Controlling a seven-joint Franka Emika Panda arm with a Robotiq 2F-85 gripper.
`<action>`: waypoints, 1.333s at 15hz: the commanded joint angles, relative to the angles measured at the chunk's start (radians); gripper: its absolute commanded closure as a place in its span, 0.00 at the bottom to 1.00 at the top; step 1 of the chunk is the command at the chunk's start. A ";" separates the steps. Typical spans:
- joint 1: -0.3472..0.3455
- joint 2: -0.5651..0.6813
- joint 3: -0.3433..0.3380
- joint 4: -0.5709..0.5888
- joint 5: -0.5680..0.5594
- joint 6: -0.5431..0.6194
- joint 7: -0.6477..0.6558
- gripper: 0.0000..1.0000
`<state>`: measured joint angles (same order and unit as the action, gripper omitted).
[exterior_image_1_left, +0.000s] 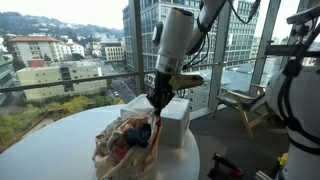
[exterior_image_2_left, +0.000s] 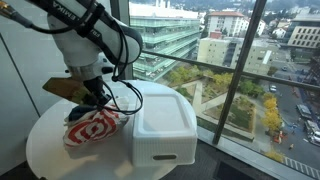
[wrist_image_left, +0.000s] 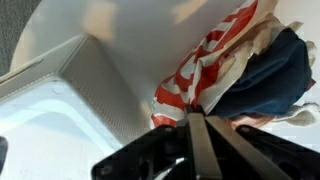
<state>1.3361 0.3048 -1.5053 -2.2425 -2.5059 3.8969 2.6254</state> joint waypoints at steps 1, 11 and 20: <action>-0.073 -0.011 0.070 -0.021 0.009 0.040 -0.044 1.00; -0.127 0.042 0.100 -0.001 -0.003 0.078 0.020 0.21; -0.512 0.222 0.469 0.009 -0.011 0.117 0.135 0.00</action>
<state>0.9365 0.4608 -1.1337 -2.2688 -2.5022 3.9926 2.6985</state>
